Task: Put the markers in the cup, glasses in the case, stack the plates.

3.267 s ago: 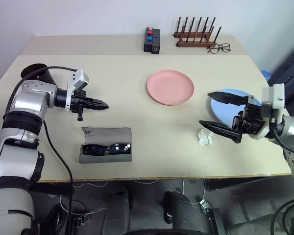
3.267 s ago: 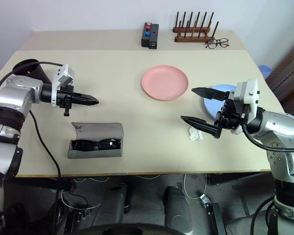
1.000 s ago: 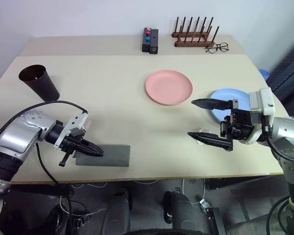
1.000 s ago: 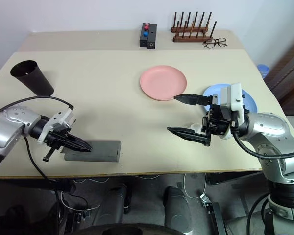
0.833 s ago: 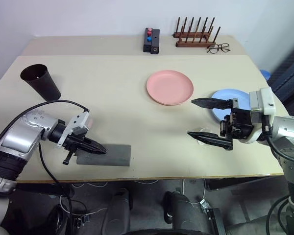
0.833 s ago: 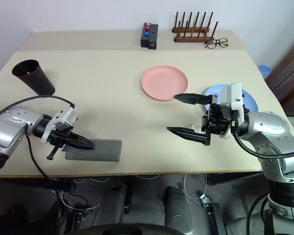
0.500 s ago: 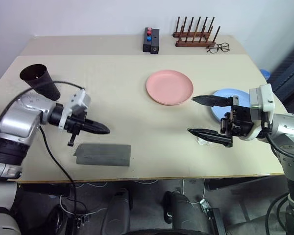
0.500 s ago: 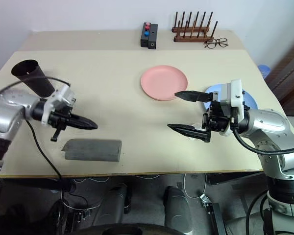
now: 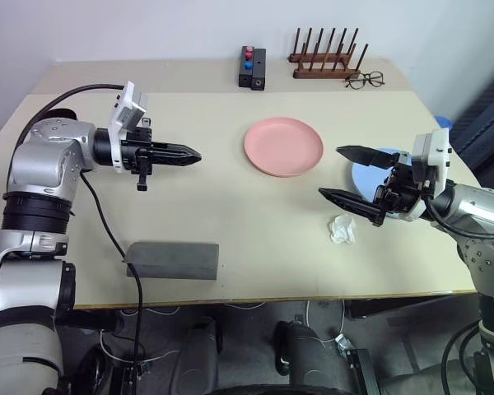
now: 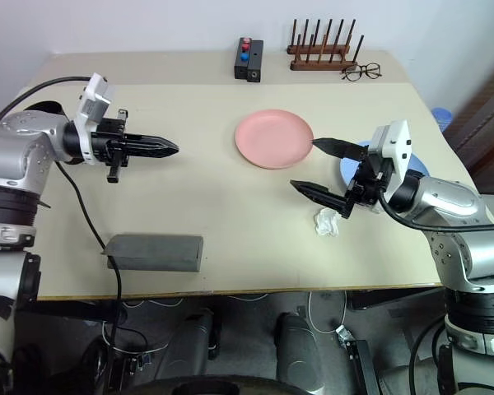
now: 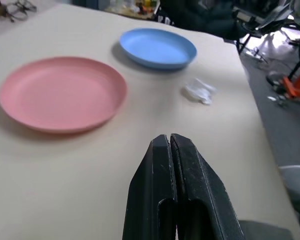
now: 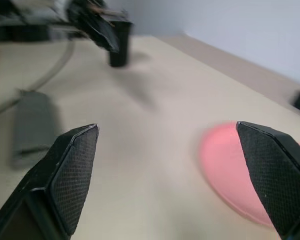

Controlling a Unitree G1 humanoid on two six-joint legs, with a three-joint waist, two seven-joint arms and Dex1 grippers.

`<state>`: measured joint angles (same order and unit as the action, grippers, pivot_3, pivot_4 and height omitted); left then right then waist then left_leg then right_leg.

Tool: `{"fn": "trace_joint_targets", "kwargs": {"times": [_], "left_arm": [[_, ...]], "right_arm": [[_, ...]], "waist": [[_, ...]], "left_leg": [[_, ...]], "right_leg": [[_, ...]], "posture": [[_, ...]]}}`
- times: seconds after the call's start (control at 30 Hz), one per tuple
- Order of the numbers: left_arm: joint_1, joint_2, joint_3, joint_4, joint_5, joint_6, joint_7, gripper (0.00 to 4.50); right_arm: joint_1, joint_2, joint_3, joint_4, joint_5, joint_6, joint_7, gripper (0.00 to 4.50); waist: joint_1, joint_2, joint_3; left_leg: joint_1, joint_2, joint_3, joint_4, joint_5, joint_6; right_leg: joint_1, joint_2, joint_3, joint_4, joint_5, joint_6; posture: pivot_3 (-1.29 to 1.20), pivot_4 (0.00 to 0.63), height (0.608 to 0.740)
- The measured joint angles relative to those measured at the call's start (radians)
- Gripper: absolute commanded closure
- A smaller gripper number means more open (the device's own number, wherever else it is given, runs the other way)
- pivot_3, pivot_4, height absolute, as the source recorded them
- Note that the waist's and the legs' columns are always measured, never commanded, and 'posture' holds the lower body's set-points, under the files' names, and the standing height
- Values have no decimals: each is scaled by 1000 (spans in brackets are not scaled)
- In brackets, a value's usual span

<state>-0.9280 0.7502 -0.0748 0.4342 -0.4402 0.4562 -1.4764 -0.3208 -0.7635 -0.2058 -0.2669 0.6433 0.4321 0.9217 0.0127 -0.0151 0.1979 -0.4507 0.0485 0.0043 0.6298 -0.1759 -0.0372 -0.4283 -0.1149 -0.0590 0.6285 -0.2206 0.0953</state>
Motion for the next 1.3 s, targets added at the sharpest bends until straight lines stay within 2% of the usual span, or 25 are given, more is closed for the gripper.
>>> {"fn": "trace_joint_targets", "kwargs": {"times": [0.07, 0.3, 0.33, 0.57, 0.67, 0.83, 1.03, 1.17, 1.3], "left_arm": [[1, -9, 16, 0, -1, -5, 15, 3630], [30, -39, 71, -15, -42, 50, 41, 206], [34, -43, 77, -22, -49, 58, 45, 86], [58, -48, 98, -69, -68, 95, 58, 86], [65, -38, 119, -104, -98, 126, 50, 86], [111, -17, 154, -172, -168, 208, 44, 86], [145, -9, 171, -209, -183, 222, 54, 86], [158, -9, 170, -220, -183, 209, 54, 86], [168, -10, 170, -226, -183, 207, 52, 86]], "right_arm": [[0, 7, 0, 16, -26, 0, -34, 0], [13, 29, -7, 39, -99, -28, -117, 0], [14, 30, -8, 39, -101, -30, -122, 0], [9, 25, -4, 65, -158, -34, -159, 0], [1, -12, 3, 123, -231, 28, -225, 0], [29, -94, 22, 108, -277, 164, -245, 0], [144, -151, 2, -68, -183, 291, -146, 0], [149, -161, -30, -95, -145, 359, -145, 0], [143, -134, 9, -87, -174, 363, -196, 0]], "waist": [[0, 0, 0], [0, 0, 0], [0, 0, 0], [0, 0, 0], [0, 0, 0], [-2, 0, 0], [0, 0, 0], [0, 0, 0], [0, 0, 0]], "left_leg": [[0, 0, 0, 0, 0, 0], [0, 0, 0, 0, 0, 0], [0, 0, 0, 0, 0, 0], [0, 0, 0, 0, 0, 0], [0, 0, 0, 0, 0, 0], [1, 0, 0, -1, 0, 0], [1, 0, 0, 1, 0, 0], [2, 0, 0, 0, 0, 0], [1, 0, 0, 0, 0, 0]], "right_leg": [[0, 0, 0, 0, 0, 0], [0, 0, 0, 0, 0, 0], [0, 0, 0, 0, 0, 0], [0, 0, 0, 0, 0, 0], [0, 0, 0, 0, 0, 0], [0, 0, 0, 0, 0, 0], [1, 0, 0, 0, 0, 0], [1, 0, 0, 0, 0, 0], [1, 0, 0, 0, 0, 0]], "posture": [[0, 150, 740], [0, 150, 740], [0, 150, 740], [0, 150, 740], [0, 150, 740], [0, 150, 740], [0, 150, 740], [0, 150, 740], [0, 150, 740]]}}
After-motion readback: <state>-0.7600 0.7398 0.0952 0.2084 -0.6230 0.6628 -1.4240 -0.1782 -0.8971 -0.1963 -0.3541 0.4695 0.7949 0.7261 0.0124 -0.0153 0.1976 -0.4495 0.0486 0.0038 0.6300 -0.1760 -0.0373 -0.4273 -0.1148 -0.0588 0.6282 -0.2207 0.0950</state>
